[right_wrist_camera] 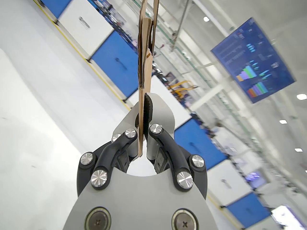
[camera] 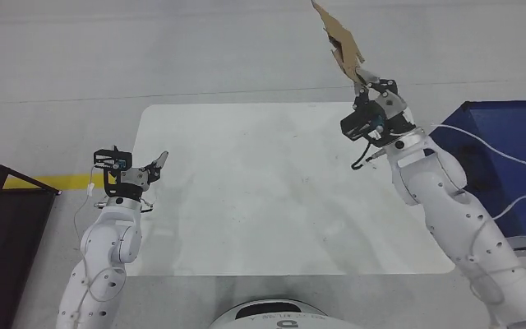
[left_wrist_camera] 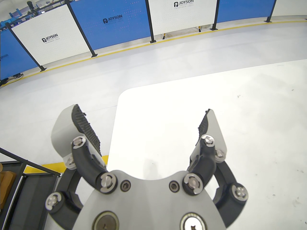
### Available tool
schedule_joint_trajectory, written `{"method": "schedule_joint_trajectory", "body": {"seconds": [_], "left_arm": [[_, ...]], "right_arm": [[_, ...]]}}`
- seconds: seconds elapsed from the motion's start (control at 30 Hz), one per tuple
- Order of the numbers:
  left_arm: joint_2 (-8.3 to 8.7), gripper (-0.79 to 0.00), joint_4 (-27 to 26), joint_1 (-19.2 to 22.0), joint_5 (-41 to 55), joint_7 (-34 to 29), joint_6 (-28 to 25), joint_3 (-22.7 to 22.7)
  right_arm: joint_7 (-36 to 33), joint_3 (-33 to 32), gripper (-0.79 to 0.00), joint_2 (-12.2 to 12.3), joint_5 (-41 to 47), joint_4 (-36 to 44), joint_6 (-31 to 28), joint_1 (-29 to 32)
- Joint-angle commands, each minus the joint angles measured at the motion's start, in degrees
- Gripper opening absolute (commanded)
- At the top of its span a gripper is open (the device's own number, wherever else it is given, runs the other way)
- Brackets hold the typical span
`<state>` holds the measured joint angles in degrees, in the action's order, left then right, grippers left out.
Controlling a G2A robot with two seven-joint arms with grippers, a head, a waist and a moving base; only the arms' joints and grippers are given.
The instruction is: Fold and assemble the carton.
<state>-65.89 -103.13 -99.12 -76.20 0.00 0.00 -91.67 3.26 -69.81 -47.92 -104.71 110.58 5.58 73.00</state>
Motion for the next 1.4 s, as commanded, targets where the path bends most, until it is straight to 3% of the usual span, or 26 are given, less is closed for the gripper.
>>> {"method": "schedule_joint_trajectory", "body": {"seconds": [0.0,0.17,0.4,0.9,1.03,1.17,1.3,1.37], "left_arm": [[0.00,0.000,0.0,0.0,0.0,0.0,0.0,0.0],[0.00,0.000,0.0,0.0,0.0,0.0,0.0,0.0],[0.00,0.000,0.0,0.0,0.0,0.0,0.0,0.0],[0.00,0.000,0.0,0.0,0.0,0.0,0.0,0.0],[0.00,0.000,0.0,0.0,0.0,0.0,0.0,0.0],[0.00,0.000,0.0,0.0,0.0,0.0,0.0,0.0],[0.00,0.000,0.0,0.0,0.0,0.0,0.0,0.0],[0.00,0.000,0.0,0.0,0.0,0.0,0.0,0.0]], "right_arm": [[-0.3,-0.1,-0.785,0.0,-7.3,0.7,2.6,1.1],[-1.4,0.0,-0.785,-0.3,-16.2,1.5,4.7,3.2],[-8.6,1.9,-0.785,-1.0,-26.1,1.0,-2.5,2.2],[-9.1,1.9,-0.785,-2.5,-29.6,3.0,-5.5,2.5],[-0.6,-0.5,-0.785,-2.9,-13.0,3.9,-6.6,4.0],[16.0,-5.8,-0.785,-3.0,14.6,-0.2,-16.8,5.4],[33.5,-9.7,-0.785,-2.8,36.9,-9.1,-37.3,5.9],[38.1,-9.5,-0.785,-2.8,43.3,-13.6,-49.1,4.2]]}}
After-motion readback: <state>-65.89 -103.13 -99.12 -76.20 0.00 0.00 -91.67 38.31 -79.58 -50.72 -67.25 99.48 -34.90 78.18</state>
